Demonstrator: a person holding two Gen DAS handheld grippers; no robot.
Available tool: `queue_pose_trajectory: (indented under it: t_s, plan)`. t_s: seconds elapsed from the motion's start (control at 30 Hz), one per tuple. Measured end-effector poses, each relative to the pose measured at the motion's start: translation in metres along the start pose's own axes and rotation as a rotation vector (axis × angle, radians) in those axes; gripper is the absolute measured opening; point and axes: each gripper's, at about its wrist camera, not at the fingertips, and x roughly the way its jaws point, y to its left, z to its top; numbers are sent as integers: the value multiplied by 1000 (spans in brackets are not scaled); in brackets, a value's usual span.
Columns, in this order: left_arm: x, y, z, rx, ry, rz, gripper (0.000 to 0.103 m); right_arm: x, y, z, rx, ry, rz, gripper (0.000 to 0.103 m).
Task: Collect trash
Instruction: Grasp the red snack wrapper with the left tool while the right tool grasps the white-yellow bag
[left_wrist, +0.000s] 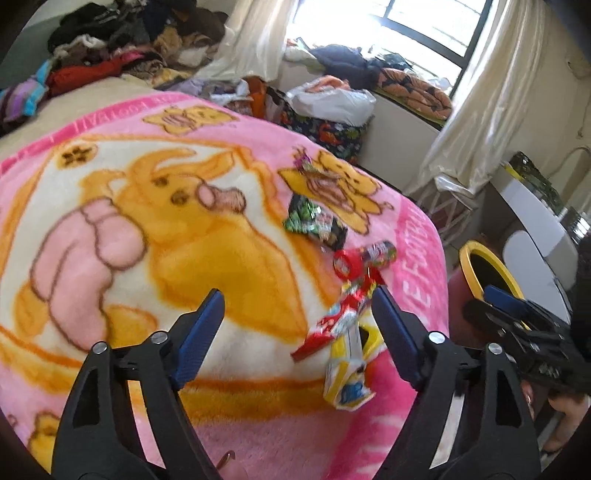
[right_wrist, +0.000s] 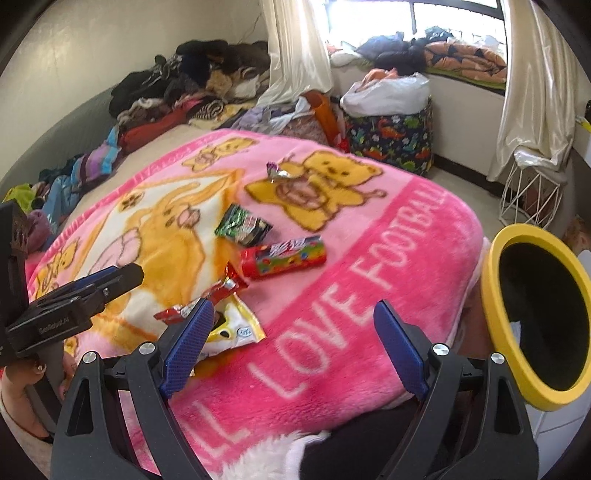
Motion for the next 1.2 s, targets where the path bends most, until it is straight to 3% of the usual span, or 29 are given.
queue_pose_trajectory:
  t_s: [0.2, 0.5, 0.67, 0.73, 0.93, 1.2]
  plan:
    - [10, 4, -14, 81, 65, -32, 62, 17, 4, -1, -4, 51, 7, 80]
    - [37, 6, -20, 85, 160, -112, 53, 38, 0, -3, 23, 132, 30, 75]
    - [51, 1, -19, 100, 196, -152, 34, 46, -2, -4, 38, 164, 50, 73]
    - [54, -2, -20, 109, 209, -168, 15, 50, 0, -5, 40, 178, 66, 72]
    - [56, 0, -21, 100, 207, -145, 8, 67, 6, -3, 66, 227, 122, 70]
    - [49, 12, -16, 41, 174, -117, 8, 95, 13, -6, 121, 281, 160, 68]
